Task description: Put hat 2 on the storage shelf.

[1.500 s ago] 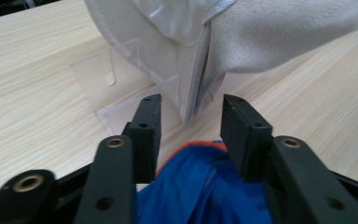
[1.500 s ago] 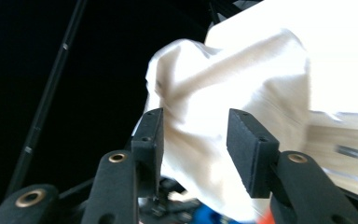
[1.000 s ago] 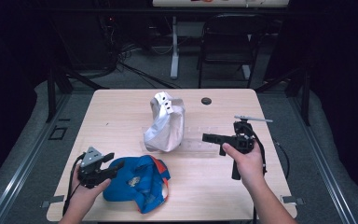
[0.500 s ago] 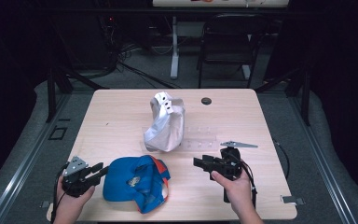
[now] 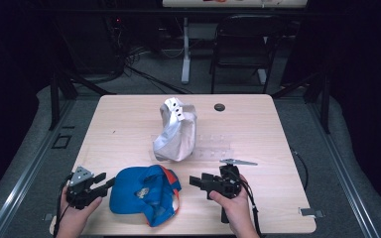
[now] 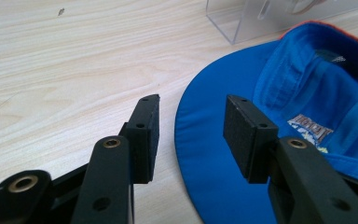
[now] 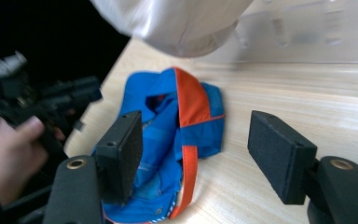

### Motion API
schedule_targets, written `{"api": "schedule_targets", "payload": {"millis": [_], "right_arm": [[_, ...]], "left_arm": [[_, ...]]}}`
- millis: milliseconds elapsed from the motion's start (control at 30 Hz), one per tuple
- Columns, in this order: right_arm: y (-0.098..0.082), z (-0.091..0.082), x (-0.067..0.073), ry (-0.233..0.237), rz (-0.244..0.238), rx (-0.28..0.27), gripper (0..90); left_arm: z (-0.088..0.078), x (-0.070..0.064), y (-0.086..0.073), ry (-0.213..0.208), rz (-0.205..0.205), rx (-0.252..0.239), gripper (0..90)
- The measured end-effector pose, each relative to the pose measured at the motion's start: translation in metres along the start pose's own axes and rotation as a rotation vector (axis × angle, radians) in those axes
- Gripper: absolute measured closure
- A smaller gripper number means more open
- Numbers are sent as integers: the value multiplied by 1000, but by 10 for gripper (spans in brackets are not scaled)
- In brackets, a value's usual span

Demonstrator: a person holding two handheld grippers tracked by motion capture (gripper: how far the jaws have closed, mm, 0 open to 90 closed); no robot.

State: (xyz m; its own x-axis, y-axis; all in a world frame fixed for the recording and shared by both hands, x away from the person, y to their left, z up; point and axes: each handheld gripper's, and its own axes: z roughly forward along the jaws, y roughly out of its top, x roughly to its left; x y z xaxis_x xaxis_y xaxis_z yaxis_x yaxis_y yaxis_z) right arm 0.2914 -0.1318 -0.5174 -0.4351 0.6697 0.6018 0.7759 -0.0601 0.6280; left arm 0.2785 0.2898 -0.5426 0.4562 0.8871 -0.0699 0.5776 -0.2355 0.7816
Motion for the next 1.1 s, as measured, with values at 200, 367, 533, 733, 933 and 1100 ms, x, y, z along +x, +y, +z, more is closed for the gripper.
{"api": "schedule_targets", "payload": {"millis": [200, 367, 533, 733, 933, 1100], "right_arm": [[-7, 21, 14, -92, -127, 76, 556], [-14, 40, 16, -86, -143, 166, 648], [-23, 53, 12, -55, -133, 214, 648], [-27, 63, 5, -20, -74, 241, 639], [-27, 71, -1, 25, -19, 252, 611], [-28, 78, -5, 32, -3, 265, 601]], "left_arm": [[-1, 1, -1, -7, 1, -8, 582], [2, 2, -3, -10, -3, -6, 579], [4, 1, -4, -16, 5, -1, 563], [5, 0, -4, -23, 15, 14, 563], [8, -4, -5, -35, 33, 15, 563], [11, -10, -5, -53, 65, 29, 565]]}}
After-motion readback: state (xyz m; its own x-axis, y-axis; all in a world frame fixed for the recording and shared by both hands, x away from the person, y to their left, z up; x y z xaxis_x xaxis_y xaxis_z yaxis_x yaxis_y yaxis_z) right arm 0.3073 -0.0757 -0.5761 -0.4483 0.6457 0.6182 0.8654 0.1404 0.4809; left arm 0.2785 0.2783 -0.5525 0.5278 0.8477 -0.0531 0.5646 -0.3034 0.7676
